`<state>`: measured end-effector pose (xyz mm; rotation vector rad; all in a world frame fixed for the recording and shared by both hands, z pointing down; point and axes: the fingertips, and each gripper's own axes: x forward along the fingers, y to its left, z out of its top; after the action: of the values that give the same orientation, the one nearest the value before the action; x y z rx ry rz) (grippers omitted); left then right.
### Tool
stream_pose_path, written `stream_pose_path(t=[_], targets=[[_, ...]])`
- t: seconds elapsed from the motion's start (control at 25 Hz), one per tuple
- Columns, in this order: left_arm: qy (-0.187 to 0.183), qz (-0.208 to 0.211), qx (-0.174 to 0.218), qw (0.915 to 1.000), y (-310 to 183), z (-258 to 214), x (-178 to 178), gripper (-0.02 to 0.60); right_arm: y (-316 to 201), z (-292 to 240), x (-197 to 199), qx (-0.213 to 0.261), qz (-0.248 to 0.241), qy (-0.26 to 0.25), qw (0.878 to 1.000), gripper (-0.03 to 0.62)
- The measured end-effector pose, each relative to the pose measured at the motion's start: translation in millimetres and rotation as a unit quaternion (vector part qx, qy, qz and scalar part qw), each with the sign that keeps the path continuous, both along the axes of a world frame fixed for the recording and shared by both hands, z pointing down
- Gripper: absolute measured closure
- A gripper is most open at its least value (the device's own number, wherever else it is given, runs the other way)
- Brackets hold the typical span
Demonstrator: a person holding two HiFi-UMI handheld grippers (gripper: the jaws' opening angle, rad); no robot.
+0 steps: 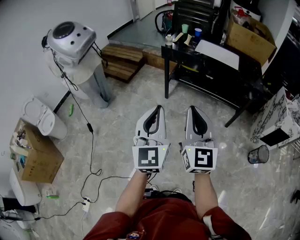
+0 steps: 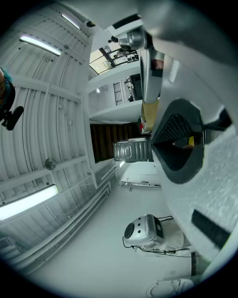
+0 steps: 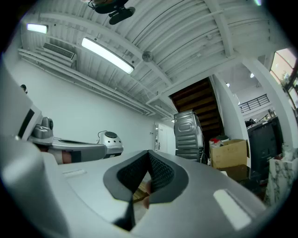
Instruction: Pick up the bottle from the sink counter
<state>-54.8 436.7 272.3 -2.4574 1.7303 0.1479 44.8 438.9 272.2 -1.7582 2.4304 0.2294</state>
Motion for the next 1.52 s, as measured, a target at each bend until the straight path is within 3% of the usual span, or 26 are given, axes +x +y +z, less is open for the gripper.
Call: stream_pose_path(t=[0.28,0.68,1.52], targets=[[0.01,0.016,0.0,0.9998,60.1,-8.3,33.9,0.578,60.0,-7.7,27.8,0.0,0.003,-0.002,1.0,0.594],[-0.002,0.011,0.004,0.9999,100.8,-3.7,66.4,0.578,98.0,-2.4,60.8,-0.011,-0.001,-0.014,1.0,0.594],[0.009,0.01,0.003,0.9999,102.5,0.6,116.4,0.578,97.6,2.3,115.8,-0.033,-0.019,-0.047,0.998,0.594]])
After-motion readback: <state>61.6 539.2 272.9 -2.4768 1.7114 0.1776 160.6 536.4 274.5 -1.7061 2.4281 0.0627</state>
